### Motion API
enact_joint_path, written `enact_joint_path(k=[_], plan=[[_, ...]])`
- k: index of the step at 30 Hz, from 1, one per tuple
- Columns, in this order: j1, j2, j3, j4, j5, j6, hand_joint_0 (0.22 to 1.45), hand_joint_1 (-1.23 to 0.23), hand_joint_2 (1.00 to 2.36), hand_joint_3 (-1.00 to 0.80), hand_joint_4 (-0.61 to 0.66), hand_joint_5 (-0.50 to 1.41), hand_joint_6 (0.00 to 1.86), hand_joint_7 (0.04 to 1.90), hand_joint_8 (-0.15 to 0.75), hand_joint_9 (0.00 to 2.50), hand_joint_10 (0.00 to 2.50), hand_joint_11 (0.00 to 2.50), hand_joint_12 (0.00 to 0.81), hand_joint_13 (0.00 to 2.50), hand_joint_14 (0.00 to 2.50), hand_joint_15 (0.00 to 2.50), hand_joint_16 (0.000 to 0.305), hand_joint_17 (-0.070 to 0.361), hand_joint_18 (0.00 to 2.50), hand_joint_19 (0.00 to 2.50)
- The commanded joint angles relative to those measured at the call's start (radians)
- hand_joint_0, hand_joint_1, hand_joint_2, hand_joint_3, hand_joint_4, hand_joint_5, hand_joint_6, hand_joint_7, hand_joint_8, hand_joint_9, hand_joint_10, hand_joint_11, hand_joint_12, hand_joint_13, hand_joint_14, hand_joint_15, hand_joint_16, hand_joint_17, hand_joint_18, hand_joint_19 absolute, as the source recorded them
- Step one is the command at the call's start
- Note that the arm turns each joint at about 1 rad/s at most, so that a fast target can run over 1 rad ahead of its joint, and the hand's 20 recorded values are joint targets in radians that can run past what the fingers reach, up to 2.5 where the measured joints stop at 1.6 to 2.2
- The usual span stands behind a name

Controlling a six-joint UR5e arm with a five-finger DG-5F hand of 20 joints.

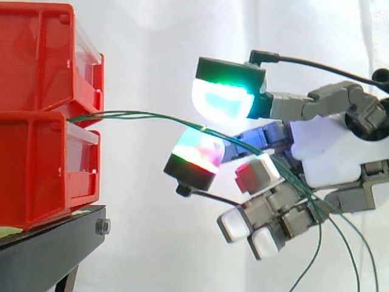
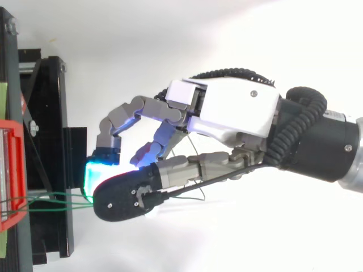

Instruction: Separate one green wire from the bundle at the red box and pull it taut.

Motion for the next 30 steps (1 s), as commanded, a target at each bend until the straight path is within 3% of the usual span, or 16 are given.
enact_joint_path(k=[1, 6, 14, 19, 25, 30], plan=[[0.005, 0.000, -0.031, 0.086, 0.016, -0.001, 0.52, -0.54, 1.00, -0.50, 0.09, -0.12, 0.88, 0.95, 0.291, 1.31, 0.03, 0.87, 0.370, 1.00, 0.02, 0.63, 0.056, 0.125, 0.83, 0.71], [0.006, 0.000, -0.032, 0.106, 0.017, -0.001, 0.56, -0.77, 1.00, -0.50, 0.09, -0.14, 0.89, 0.92, 0.277, 1.27, 0.03, 0.89, 0.354, 1.00, 0.03, 0.63, 0.054, 0.121, 0.83, 0.70], [0.006, 0.000, -0.032, 0.112, 0.017, -0.002, 0.65, -0.85, 1.01, -0.41, 0.05, -0.17, 0.92, 0.88, 0.255, 1.20, 0.03, 0.93, 0.340, 0.98, 0.02, 0.64, 0.051, 0.116, 0.83, 0.69], [0.008, 0.000, -0.032, 0.112, 0.017, -0.002, 0.65, -0.81, 1.01, -0.33, 0.03, -0.17, 0.93, 0.93, 0.256, 1.20, 0.03, 0.95, 0.340, 0.99, 0.03, 0.65, 0.051, 0.115, 0.83, 0.70], [0.009, 0.000, -0.032, 0.112, 0.023, -0.012, 0.59, -0.60, 1.01, -0.35, 0.08, -0.16, 0.87, 0.86, 0.263, 1.26, 0.03, 0.90, 0.351, 1.01, 0.03, 0.66, 0.054, 0.120, 0.82, 0.73], [0.009, 0.000, -0.032, 0.112, 0.023, -0.012, 0.59, -0.57, 1.01, -0.33, 0.08, -0.15, 0.83, 0.87, 0.267, 1.27, 0.03, 0.90, 0.351, 1.02, 0.02, 0.66, 0.053, 0.120, 0.81, 0.75]])
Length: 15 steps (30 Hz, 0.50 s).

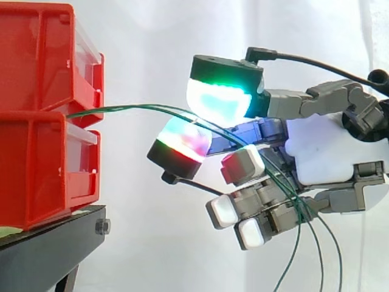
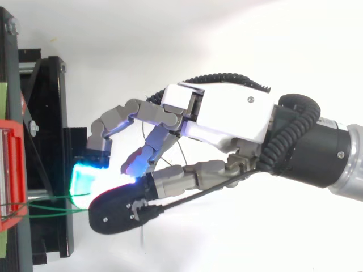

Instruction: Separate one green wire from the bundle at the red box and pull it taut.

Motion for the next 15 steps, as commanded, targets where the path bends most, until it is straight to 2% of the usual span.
enact_joint_path(k=[1, 7, 15], plan=[[0.000, 0.001, 0.000, 0.002, 0.001, 0.000, 0.59, -0.59, 1.02, -0.31, 0.08, -0.14, 0.82, 0.87, 0.271, 1.28, 0.03, 0.89, 0.350, 1.02, 0.02, 0.66, 0.053, 0.120, 0.81, 0.74], [0.000, 0.001, 0.003, -0.003, 0.002, 0.004, 0.60, -0.71, 1.02, -0.29, 0.09, -0.15, 0.84, 0.89, 0.269, 1.25, 0.03, 0.93, 0.352, 1.02, 0.03, 0.66, 0.053, 0.120, 0.82, 0.73], [0.000, 0.001, 0.005, 0.002, 0.002, 0.001, 0.59, -0.70, 1.01, -0.35, 0.10, -0.15, 0.85, 0.87, 0.270, 1.27, 0.03, 0.93, 0.349, 1.03, 0.03, 0.67, 0.053, 0.120, 0.83, 0.73]])
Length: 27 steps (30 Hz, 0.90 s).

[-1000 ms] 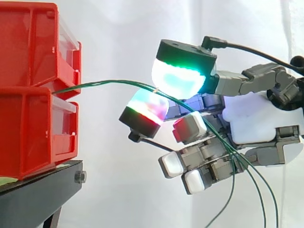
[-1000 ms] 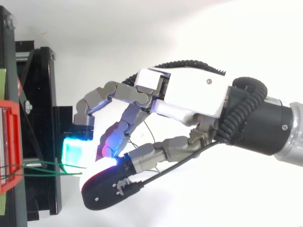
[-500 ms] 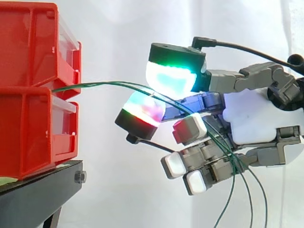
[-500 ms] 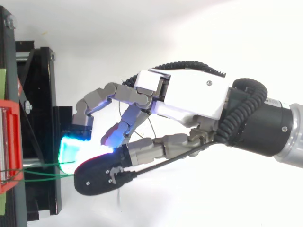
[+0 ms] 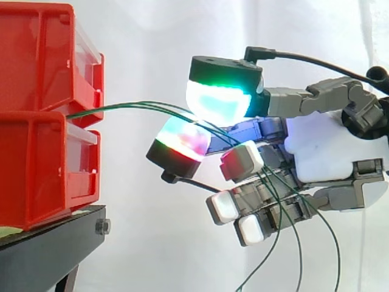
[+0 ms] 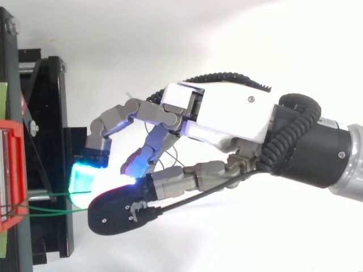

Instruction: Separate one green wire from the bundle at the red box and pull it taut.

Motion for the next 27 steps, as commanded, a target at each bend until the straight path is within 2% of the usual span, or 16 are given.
enact_joint_path(k=[1, 5, 10, 12, 18, 27], plan=[[0.000, 0.000, 0.000, 0.002, 0.000, -0.001, 0.57, -0.69, 1.01, -0.38, 0.10, -0.15, 0.85, 0.87, 0.268, 1.28, 0.03, 0.92, 0.349, 1.04, 0.02, 0.67, 0.054, 0.121, 0.83, 0.73], [0.002, 0.000, 0.001, 0.002, 0.000, 0.000, 0.53, -0.64, 1.00, -0.47, 0.11, -0.15, 0.85, 0.86, 0.278, 1.29, 0.03, 0.92, 0.361, 1.05, 0.02, 0.66, 0.056, 0.127, 0.85, 0.73], [0.000, 0.000, 0.003, -0.002, 0.000, 0.002, 0.52, -0.57, 1.00, -0.50, 0.11, -0.15, 0.85, 0.86, 0.285, 1.30, 0.03, 0.91, 0.372, 1.06, 0.03, 0.66, 0.058, 0.130, 0.85, 0.73], [-0.002, 0.000, 0.007, -0.002, -0.001, 0.003, 0.52, -0.57, 1.00, -0.48, 0.11, -0.15, 0.85, 0.86, 0.283, 1.30, 0.03, 0.91, 0.369, 1.06, 0.03, 0.67, 0.057, 0.128, 0.85, 0.73], [-0.005, 0.000, 0.012, -0.004, -0.005, 0.003, 0.58, -0.63, 1.02, -0.24, 0.08, -0.14, 0.90, 0.94, 0.278, 1.29, 0.03, 0.92, 0.359, 1.04, 0.02, 0.67, 0.054, 0.123, 0.84, 0.73], [-0.006, 0.000, 0.013, -0.005, -0.005, 0.003, 0.59, -0.66, 1.02, -0.18, 0.02, -0.13, 0.91, 0.92, 0.276, 1.28, 0.03, 0.91, 0.359, 1.00, 0.03, 0.65, 0.054, 0.122, 0.84, 0.72]])
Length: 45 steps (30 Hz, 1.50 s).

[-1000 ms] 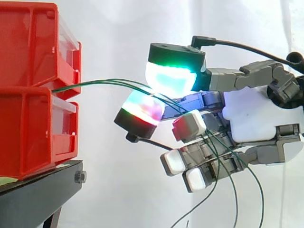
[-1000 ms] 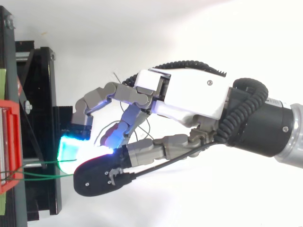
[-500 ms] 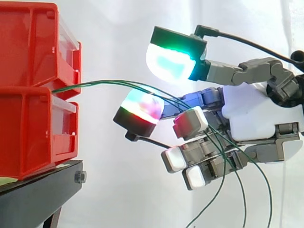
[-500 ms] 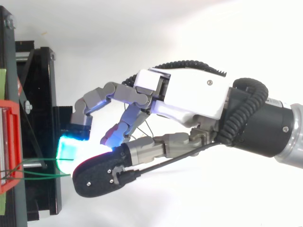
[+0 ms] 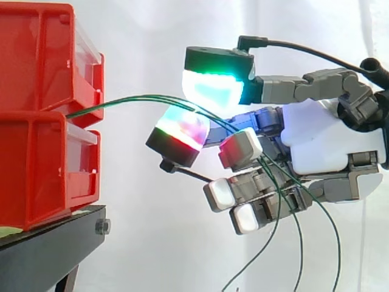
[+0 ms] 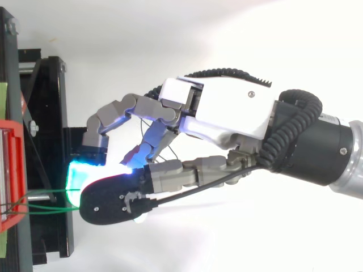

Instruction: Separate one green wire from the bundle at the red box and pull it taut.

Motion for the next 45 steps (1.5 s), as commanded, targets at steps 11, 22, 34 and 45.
enact_joint_path(k=[11, 22, 34, 45], plan=[[-0.002, 0.000, 0.001, -0.014, -0.005, 0.003, 0.59, -0.68, 1.02, -0.18, -0.07, -0.13, 0.90, 0.93, 0.253, 1.19, 0.03, 0.79, 0.348, 0.87, 0.02, 0.57, 0.050, 0.113, 0.74, 0.67], [-0.002, 0.020, 0.002, -0.143, -0.031, 0.014, 0.58, -0.73, 1.02, -0.12, -0.17, -0.10, 0.88, 0.91, 0.223, 1.00, 0.02, 0.50, 0.340, 0.59, 0.01, 0.33, 0.051, 0.116, 0.45, 0.45], [-0.004, 0.080, -0.024, -0.292, -0.054, 0.015, 0.57, -0.77, 1.01, -0.11, -0.22, -0.09, 0.86, 0.92, 0.202, 0.67, 0.00, 0.13, 0.337, 0.42, 0.01, 0.17, 0.052, 0.116, 0.25, 0.30], [0.004, 0.167, -0.174, -0.238, -0.003, 0.015, 0.57, -0.77, 1.01, -0.12, -0.20, -0.09, 0.85, 0.95, 0.206, 0.67, 0.01, 0.14, 0.336, 0.43, 0.01, 0.19, 0.052, 0.117, 0.26, 0.31]])
